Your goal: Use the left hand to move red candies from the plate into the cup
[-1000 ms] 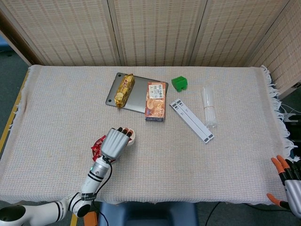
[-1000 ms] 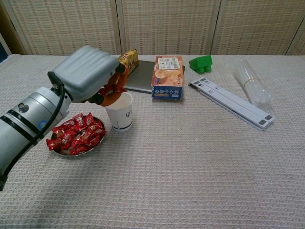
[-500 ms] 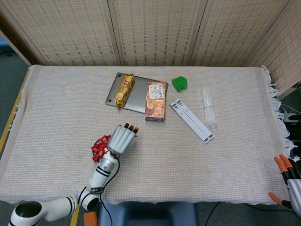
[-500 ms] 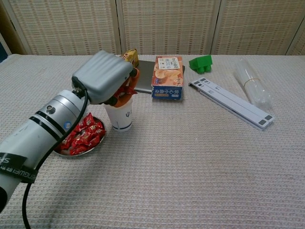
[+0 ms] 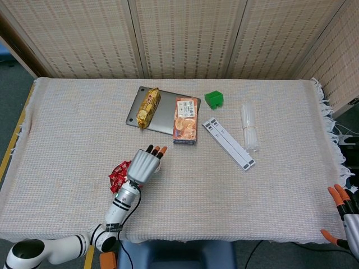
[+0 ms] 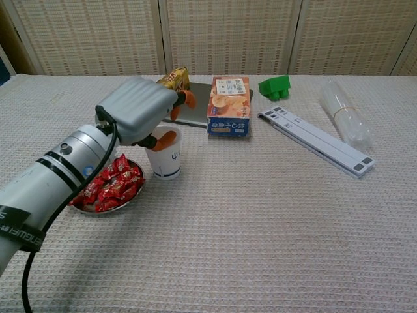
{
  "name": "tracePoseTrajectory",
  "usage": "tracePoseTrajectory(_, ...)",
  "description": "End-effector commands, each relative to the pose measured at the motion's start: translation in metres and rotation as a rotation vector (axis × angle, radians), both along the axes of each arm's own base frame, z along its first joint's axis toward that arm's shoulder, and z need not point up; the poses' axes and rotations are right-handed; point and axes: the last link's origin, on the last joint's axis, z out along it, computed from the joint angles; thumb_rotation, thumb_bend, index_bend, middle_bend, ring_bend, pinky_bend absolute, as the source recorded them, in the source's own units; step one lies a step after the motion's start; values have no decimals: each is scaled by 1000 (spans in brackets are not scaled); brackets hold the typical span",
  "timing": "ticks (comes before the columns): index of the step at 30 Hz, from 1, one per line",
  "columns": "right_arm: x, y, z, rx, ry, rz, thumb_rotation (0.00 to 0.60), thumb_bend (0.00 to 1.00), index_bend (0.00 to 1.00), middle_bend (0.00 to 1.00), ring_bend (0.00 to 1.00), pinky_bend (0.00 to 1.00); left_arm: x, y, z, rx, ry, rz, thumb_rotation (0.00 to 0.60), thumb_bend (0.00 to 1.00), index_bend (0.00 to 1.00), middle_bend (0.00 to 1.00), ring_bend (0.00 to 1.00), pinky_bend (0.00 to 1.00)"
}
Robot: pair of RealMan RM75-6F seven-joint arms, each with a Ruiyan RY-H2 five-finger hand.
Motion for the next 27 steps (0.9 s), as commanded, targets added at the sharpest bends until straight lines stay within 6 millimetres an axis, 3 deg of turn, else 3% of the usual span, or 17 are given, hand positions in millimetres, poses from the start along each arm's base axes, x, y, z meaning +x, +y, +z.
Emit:
tracePoseTrajectory(1,0,0,-1,3,1,1,600,43,0,0,0,0,-4,-6,6,-12,-7,7,600,418,225,372,364,978)
tracePoseTrajectory(5,1,1,0,2,-1,5,600,44,0,0,0,0,-16,-29,22,-73,-86,26,600,407,203,343,357,986)
tracePoseTrajectory(9,2,3,-1,4,-3,12,600,43,0,0,0,0,-49,-61,39,-175,-114,112,600,380,128,253,278,1000)
tracePoseTrajectory(14,4,4,-3,16,-2,23,600,44,0,0,0,0,-82,-82,49,-201,-96,204,600,351,63,166,220,1000)
tracePoseTrajectory(20,6,6,-5,29,-3,35,600,44,0,0,0,0,-102,-94,40,-198,-83,229,600,346,91,173,233,1000)
tracePoseTrajectory(27,7,8,-5,31,-5,42,600,44,0,0,0,0,-104,-91,21,-165,-39,184,600,350,121,216,265,1000)
